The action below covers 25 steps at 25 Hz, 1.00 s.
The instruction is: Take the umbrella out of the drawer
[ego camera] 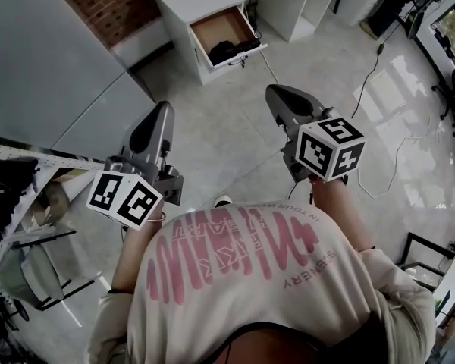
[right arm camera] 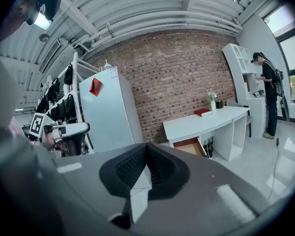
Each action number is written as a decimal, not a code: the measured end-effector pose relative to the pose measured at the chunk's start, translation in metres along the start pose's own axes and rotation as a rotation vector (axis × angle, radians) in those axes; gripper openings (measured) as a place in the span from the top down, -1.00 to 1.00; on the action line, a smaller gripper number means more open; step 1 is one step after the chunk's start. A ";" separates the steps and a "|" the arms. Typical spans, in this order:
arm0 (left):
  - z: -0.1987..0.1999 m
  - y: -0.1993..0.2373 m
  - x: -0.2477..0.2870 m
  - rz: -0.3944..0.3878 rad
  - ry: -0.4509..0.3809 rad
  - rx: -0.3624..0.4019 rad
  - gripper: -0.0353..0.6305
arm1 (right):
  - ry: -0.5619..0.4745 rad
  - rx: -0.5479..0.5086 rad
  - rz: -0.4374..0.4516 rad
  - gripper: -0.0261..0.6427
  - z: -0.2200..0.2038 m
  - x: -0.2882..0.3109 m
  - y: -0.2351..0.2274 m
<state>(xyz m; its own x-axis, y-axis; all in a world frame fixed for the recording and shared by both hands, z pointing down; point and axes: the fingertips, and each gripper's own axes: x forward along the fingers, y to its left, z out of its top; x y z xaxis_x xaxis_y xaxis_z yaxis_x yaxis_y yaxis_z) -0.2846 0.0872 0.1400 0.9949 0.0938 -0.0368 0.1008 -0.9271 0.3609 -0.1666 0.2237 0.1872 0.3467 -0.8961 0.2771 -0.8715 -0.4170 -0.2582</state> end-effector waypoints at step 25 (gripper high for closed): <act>-0.006 0.087 -0.016 0.027 0.018 -0.086 0.89 | 0.095 -0.038 -0.031 0.90 -0.019 0.068 0.028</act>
<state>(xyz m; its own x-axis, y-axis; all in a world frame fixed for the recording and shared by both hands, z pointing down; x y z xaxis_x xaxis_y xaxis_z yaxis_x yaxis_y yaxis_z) -0.2922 0.0073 0.1777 0.9970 0.0768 -0.0097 0.0732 -0.8947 0.4406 -0.1739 0.1538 0.2169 0.3406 -0.8636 0.3717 -0.8741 -0.4365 -0.2131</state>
